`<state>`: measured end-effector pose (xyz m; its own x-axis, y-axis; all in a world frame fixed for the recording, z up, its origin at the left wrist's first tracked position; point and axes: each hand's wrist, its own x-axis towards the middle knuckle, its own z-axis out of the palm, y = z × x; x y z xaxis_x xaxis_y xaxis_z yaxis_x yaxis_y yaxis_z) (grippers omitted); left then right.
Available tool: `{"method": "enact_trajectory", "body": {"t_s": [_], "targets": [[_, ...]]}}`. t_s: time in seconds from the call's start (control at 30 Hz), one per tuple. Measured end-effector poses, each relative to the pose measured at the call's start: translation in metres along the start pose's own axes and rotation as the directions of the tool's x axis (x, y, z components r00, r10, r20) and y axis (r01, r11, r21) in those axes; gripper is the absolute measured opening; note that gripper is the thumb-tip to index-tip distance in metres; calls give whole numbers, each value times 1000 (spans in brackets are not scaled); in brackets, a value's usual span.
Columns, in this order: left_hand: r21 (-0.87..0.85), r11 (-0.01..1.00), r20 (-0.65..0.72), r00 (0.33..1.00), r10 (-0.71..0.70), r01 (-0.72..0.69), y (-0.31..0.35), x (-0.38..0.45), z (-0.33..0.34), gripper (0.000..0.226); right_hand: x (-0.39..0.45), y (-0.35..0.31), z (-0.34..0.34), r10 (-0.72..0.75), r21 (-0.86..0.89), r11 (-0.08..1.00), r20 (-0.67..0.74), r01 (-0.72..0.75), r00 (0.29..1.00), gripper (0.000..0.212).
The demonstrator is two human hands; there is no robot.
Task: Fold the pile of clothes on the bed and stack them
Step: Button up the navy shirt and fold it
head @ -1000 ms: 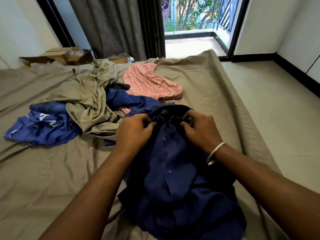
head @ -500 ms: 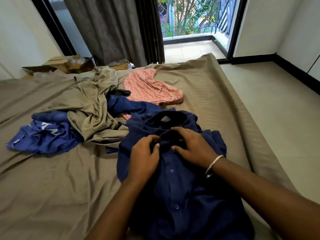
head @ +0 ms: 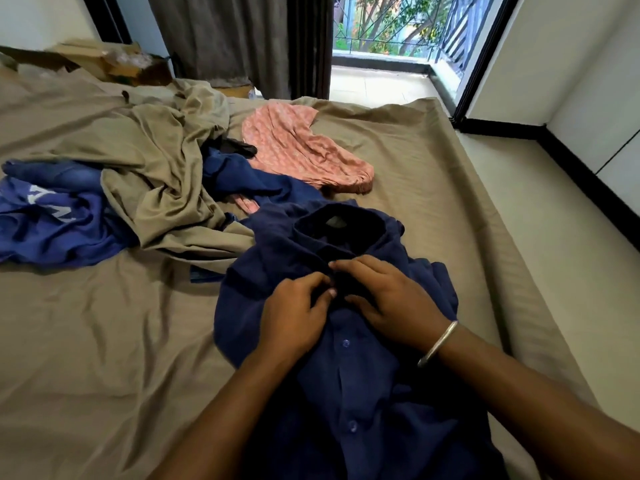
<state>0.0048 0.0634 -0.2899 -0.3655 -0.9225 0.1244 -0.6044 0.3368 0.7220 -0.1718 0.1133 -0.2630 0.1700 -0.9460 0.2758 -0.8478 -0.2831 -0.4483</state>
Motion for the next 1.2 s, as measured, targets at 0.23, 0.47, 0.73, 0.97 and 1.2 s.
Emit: {"method": "enact_trajectory", "body": {"t_s": [0.23,0.47,0.73,0.97,1.2], "targets": [[52,997,10,998,-60,60,-6,-4,7,35,4,19,-43,4,47,999,-88,0,996,22],[312,947,-12,997,-72,72,6,-8,4,43,19,17,-62,-163,-269,937,226,222,961,20],[236,969,-59,996,-67,80,7,-7,1,34,32,10,-45,-130,-208,958,294,196,947,23],[175,985,-129,991,24,-1,8,-7,0,27,25,14,-41,-70,-105,989,269,101,961,19],[232,973,-86,995,42,-21,4,-5,3,23,12,11,-32,-38,-54,997,152,46,988,10]]}}
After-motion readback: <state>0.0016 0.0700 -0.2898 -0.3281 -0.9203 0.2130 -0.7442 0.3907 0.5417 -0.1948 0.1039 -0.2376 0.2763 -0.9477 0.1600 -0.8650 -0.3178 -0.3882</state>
